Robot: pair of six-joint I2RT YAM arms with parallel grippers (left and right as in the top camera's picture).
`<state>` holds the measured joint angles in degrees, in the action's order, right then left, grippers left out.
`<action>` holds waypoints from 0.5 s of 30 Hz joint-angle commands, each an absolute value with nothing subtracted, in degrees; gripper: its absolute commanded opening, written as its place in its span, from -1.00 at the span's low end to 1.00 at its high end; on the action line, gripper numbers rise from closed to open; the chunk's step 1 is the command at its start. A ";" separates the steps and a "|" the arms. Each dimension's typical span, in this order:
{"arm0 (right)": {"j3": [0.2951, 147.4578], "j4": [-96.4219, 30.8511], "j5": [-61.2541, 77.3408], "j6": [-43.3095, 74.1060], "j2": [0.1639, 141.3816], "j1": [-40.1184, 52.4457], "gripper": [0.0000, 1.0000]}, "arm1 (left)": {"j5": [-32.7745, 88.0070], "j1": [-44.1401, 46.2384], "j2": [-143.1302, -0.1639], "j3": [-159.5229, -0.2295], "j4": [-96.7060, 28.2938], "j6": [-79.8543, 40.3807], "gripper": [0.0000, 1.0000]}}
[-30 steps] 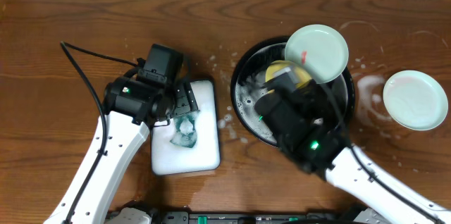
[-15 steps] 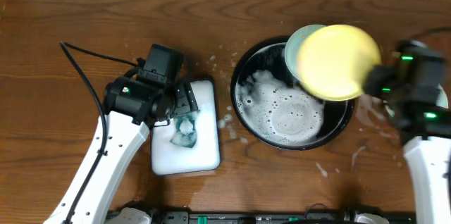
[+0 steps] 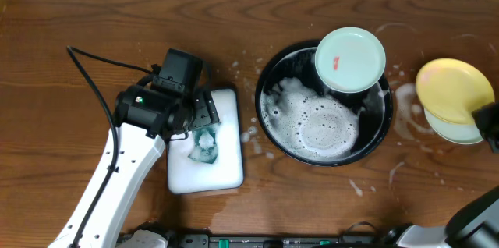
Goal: Clean dirty plates on tray and stack at the side
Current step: 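Carry the yellow plate right and stack it on the green plate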
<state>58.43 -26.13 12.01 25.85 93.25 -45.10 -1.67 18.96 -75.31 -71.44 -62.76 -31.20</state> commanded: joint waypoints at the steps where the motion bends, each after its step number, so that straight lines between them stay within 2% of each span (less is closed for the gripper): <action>1: 58.76 -25.06 13.78 27.07 95.57 -46.70 -0.98 | -1.98 18.72 -75.18 -72.27 -62.92 -30.63 0.65; 2: 58.76 -25.06 13.80 26.41 95.77 -46.70 -0.97 | -1.98 18.72 -75.18 -72.27 -62.92 -30.63 0.65; 3: 58.76 -25.04 13.80 25.71 95.77 -46.50 -0.86 | -1.98 18.72 -75.18 -72.27 -62.92 -30.63 0.65; 6: 58.78 -23.62 15.79 21.65 94.28 -44.91 -0.03 | -1.98 18.72 -75.18 -72.27 -62.92 -30.65 0.65; 7: 58.83 -22.83 17.74 20.08 93.17 -43.79 0.16 | -1.98 18.72 -75.18 -72.27 -62.92 -30.65 0.66; 8: 58.83 -22.09 19.70 18.81 92.14 -42.72 0.26 | -1.98 18.72 -75.18 -72.27 -62.92 -30.65 0.65; 10: 58.83 -20.64 23.83 16.71 89.10 -39.27 0.37 | -1.98 18.72 -75.18 -72.27 -62.92 -30.63 0.66; 15: 58.83 -20.67 23.79 9.61 81.17 -24.01 0.36 | -1.98 18.72 -75.18 -72.27 -62.92 -30.65 0.65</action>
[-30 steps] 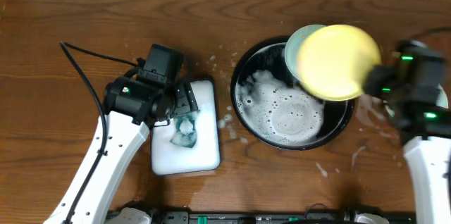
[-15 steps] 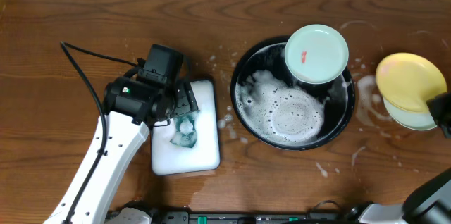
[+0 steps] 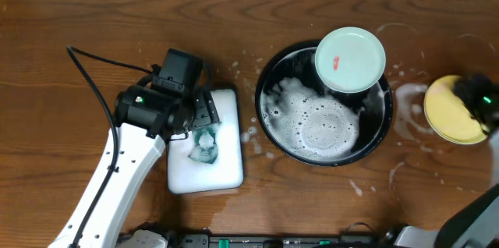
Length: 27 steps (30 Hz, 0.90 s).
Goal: Clean dirty plates on tray and stack at the side
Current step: 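Carry the yellow plate right and stack it on the green plate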
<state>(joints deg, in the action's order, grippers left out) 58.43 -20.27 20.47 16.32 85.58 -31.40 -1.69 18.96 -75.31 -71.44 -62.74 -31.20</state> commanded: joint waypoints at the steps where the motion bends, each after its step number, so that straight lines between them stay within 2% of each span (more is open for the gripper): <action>1: 58.83 -21.28 22.52 8.32 80.25 -20.29 0.35 | -1.98 18.72 -75.18 -72.27 -62.92 -30.63 0.65; 6: 58.83 -25.28 6.39 3.57 80.12 -2.81 0.32 | -1.98 18.72 -75.18 -72.27 -62.92 -30.65 0.66; 10: 58.83 -23.29 -7.88 2.48 83.09 3.05 0.34 | -1.98 18.72 -75.18 -72.27 -62.92 -30.63 0.65; 20: 58.83 -10.98 -6.79 2.50 96.62 -1.34 0.29 | -1.98 18.72 -75.18 -72.27 -62.92 -30.63 0.66; 24: 58.83 -6.09 -5.93 2.98 102.48 -2.63 0.18 | -1.98 18.72 -75.18 -72.27 -62.92 -30.65 0.66; 27: 58.83 -4.19 -5.93 4.69 105.97 -3.20 -0.05 | -1.98 18.72 -75.18 -72.27 -62.92 -30.65 0.65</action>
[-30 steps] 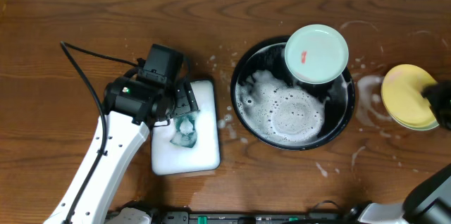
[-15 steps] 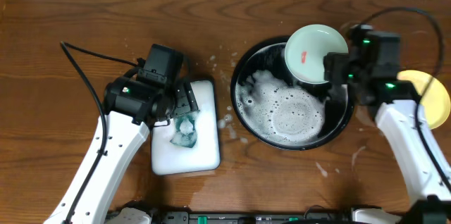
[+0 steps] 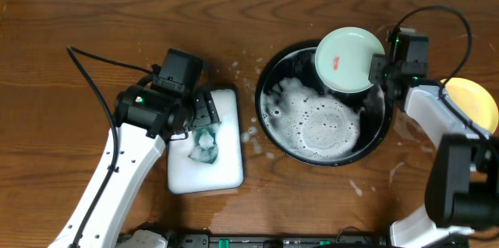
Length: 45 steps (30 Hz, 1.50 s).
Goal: Clean dirty plates on tray and stack at the side
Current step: 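Carry the yellow plate right and stack it on the green plate, then grasp the red-marked green plate's rim in the tray with the right gripper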
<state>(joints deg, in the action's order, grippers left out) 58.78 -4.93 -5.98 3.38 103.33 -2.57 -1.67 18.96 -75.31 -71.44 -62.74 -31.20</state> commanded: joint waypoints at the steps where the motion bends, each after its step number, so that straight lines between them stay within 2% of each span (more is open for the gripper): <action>1: 58.83 -3.77 -5.93 5.58 106.87 -3.36 -0.17 | -1.98 18.72 -75.18 -72.27 -62.92 -30.63 0.65; 3: 58.83 -3.16 -5.91 7.86 108.16 -3.44 -0.38 | -1.98 18.72 -75.18 -72.27 -62.92 -30.65 0.65; 6: 58.83 -3.31 -5.72 10.26 108.66 -3.33 -0.95 | -1.98 18.72 -75.18 -72.27 -62.92 -30.65 0.66; 7: 58.83 -3.46 -5.72 10.24 108.60 -3.31 -0.98 | -1.98 18.72 -75.18 -72.27 -62.92 -30.65 0.65; 14: 58.83 -11.90 -4.80 10.24 100.05 -3.22 -0.98 | -1.98 18.72 -75.18 -72.27 -62.92 -30.63 0.65; 21: 58.83 -25.69 8.75 10.68 89.27 -2.50 -0.98 | -1.98 18.72 -75.18 -72.27 -62.92 -30.65 0.65; 28: 58.63 -39.59 9.56 20.29 88.73 1.21 -0.98 | -1.98 18.72 -75.18 -72.27 -62.92 -30.65 0.65; 34: 57.10 -39.07 5.82 33.95 92.71 3.81 -0.98 | -1.98 18.72 -75.18 -72.27 -62.92 -30.63 0.66; 37: 56.88 -37.30 5.78 35.53 94.83 4.23 -0.98 | -1.98 18.72 -75.18 -72.27 -62.92 -30.65 0.65; 38: 56.88 -37.32 5.80 35.53 95.13 4.21 -0.92 | -1.98 18.72 -75.18 -72.27 -62.92 -30.65 0.65; 41: 57.04 -36.34 5.85 30.11 95.22 3.99 -0.23 | -1.98 18.72 -75.18 -72.27 -62.92 -30.65 0.65; 45: 58.72 -35.00 11.51 12.93 94.65 3.90 -0.07 | -1.98 18.72 -75.18 -72.27 -62.92 -30.63 0.66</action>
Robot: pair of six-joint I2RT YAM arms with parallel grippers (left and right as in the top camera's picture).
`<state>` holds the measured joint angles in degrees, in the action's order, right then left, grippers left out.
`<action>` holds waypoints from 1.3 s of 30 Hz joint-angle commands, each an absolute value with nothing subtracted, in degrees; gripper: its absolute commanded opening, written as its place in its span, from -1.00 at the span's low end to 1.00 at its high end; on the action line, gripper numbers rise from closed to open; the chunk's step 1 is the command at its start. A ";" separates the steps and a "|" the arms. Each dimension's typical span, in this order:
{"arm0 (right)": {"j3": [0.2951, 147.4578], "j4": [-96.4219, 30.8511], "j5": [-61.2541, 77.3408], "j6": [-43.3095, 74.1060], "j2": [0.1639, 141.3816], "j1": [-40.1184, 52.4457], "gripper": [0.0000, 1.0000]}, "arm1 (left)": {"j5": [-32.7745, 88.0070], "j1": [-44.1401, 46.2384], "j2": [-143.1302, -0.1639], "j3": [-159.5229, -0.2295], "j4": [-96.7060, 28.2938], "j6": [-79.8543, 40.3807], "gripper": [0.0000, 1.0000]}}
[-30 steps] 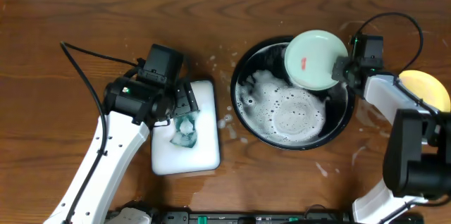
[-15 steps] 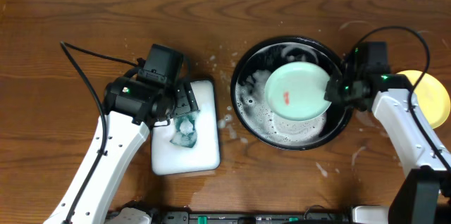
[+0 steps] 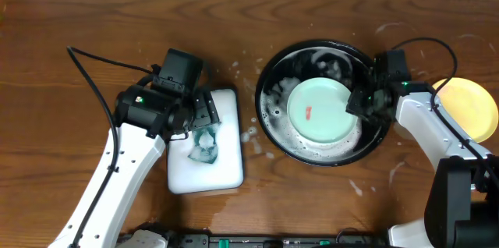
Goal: Clean dirty plates on tray and stack at the side
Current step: 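Grasp the red-marked green plate's rim in the tray with the right gripper, then lower the left gripper into the soapy tray and grasp the sponge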
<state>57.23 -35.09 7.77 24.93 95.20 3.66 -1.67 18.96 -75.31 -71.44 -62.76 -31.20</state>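
Note:
A pale green plate (image 3: 316,119) with a small red stain lies in the foamy water of the round black basin (image 3: 269,84). My right gripper (image 3: 360,104) is shut on the plate's right edge, just inside the basin's right wall. A yellow plate (image 3: 474,108) lies on the table at the far right, on top of a paler plate. On the left, my left gripper (image 3: 205,123) points down over a white tray (image 3: 210,174). A teal sponge (image 3: 205,147) sits at its fingertips, and the gripper appears shut on it.
Foam splashes and wet streaks (image 3: 251,135) mark the wooden table around the basin. A black cable (image 3: 101,61) runs from the left arm across the left side. The right arm's white link (image 3: 433,127) crosses between basin and yellow plate.
The green plate was leaning on the basin's far rim with my right gripper beside it. Now the plate lies lower in the soapy water, held at its right edge. The left arm is unchanged.
My right gripper was at the far right beside the yellow plate, then over it. Then it stood at the green plate propped on the basin's rim. Now it holds that plate down in the foam. The left arm stayed over the white tray throughout.

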 commanded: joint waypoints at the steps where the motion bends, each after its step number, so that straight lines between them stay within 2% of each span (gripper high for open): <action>1: 59.16 -35.16 12.43 9.69 94.61 3.92 -0.06 | -1.98 18.72 -75.18 -72.27 -62.92 -30.65 0.65; 6: 59.24 -33.71 5.89 0.03 95.50 3.99 -0.09 | -1.98 18.72 -75.18 -72.27 -62.92 -30.65 0.66; 9: 59.24 -31.83 2.13 -0.30 97.89 3.97 -0.24 | -1.98 18.72 -75.18 -72.27 -62.92 -30.63 0.66; 13: 59.24 -32.36 2.20 2.17 102.26 4.03 -0.28 | -2.00 18.72 -75.18 -72.27 -62.92 -30.63 0.65; 19: 59.24 -33.47 6.31 5.65 105.91 4.01 -0.95 | -1.96 18.72 -75.18 -72.27 -62.70 -30.70 0.66; 20: 59.24 -33.58 6.26 6.48 105.97 4.01 -0.98 | -1.96 18.72 -75.18 -72.27 -62.43 -30.68 0.66; 30: 59.24 -33.45 6.24 7.68 105.97 3.99 -0.98 | -6.17 18.72 -76.75 -71.75 -62.30 -30.65 0.65; 32: 59.24 -33.50 6.26 7.68 105.97 4.01 -0.98 | -6.35 18.72 -78.04 -70.43 -62.04 -30.68 0.60; 37: 59.24 -33.63 6.26 7.68 105.97 4.01 -0.98 | -8.27 18.72 -83.02 -63.81 -56.45 -30.41 0.57; 39: 59.24 -33.58 6.26 7.68 105.97 4.01 -0.98 | -6.68 18.72 -85.86 -61.32 -53.36 -29.67 0.41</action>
